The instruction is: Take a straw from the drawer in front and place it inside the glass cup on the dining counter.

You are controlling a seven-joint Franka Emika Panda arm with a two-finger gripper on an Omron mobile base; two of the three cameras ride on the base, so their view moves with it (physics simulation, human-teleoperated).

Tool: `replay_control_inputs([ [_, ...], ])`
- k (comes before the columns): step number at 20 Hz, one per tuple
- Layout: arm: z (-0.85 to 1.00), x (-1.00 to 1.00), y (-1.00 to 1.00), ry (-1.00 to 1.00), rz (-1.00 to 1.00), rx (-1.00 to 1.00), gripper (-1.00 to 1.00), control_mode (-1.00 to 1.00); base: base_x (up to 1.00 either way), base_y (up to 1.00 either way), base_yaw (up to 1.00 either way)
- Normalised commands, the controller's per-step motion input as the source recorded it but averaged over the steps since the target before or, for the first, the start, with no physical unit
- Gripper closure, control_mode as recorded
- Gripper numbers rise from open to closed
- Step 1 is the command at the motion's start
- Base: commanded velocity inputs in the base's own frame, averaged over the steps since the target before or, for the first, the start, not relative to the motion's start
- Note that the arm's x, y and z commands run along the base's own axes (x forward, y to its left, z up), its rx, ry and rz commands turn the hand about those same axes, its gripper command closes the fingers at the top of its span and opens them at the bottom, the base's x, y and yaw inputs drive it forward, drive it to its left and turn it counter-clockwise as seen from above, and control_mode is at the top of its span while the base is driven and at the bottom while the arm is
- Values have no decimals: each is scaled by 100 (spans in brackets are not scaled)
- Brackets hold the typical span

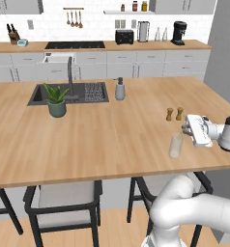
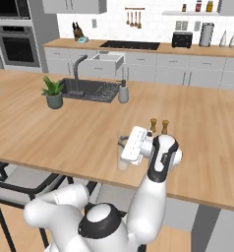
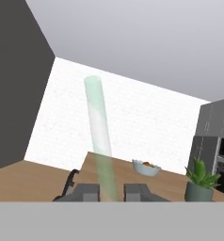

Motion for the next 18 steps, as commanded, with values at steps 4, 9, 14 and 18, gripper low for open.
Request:
replay_control_inputs([
  [4, -12, 0, -4, 0, 0, 0, 100, -100, 0, 0, 0],
  [9, -8, 0, 0, 0, 0, 0, 100, -100, 0, 0, 0],
  [14, -7, 0, 0, 0, 0, 0, -100, -100, 0, 0, 0],
  [18, -3, 0, 0, 0, 0, 0, -100, -100, 0, 0, 0],
])
